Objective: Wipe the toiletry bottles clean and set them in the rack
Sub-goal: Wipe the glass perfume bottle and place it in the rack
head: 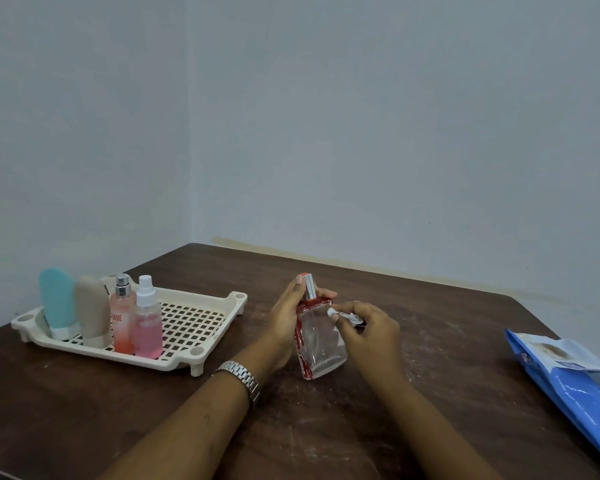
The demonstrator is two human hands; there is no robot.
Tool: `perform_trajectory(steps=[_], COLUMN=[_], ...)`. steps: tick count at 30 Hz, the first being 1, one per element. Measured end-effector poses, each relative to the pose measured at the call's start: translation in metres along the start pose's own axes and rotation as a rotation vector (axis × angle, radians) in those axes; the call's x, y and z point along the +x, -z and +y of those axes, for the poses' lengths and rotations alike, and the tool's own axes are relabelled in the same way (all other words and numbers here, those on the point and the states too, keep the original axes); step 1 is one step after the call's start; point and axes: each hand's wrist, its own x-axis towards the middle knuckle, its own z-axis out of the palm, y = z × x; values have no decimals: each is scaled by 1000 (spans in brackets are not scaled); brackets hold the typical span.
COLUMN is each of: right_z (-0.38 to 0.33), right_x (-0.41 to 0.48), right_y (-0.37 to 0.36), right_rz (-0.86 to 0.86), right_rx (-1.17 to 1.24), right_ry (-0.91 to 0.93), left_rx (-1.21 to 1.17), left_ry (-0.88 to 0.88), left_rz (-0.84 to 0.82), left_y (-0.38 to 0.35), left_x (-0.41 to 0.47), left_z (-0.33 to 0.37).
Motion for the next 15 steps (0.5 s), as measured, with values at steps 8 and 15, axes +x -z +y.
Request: perform_trajectory(steps=[8,15], right_z=[-20,-15], right_x=[-13,-9], right_y=[-9,-7], right_rz=[-127,-76], right_rx=[-176,-205], right_ry=[395,374], left_rx=[36,-40], left_ry=[26,65], left_rz=[14,3], left_y=[2,1], left_x=[0,1], left_z=[0,-1])
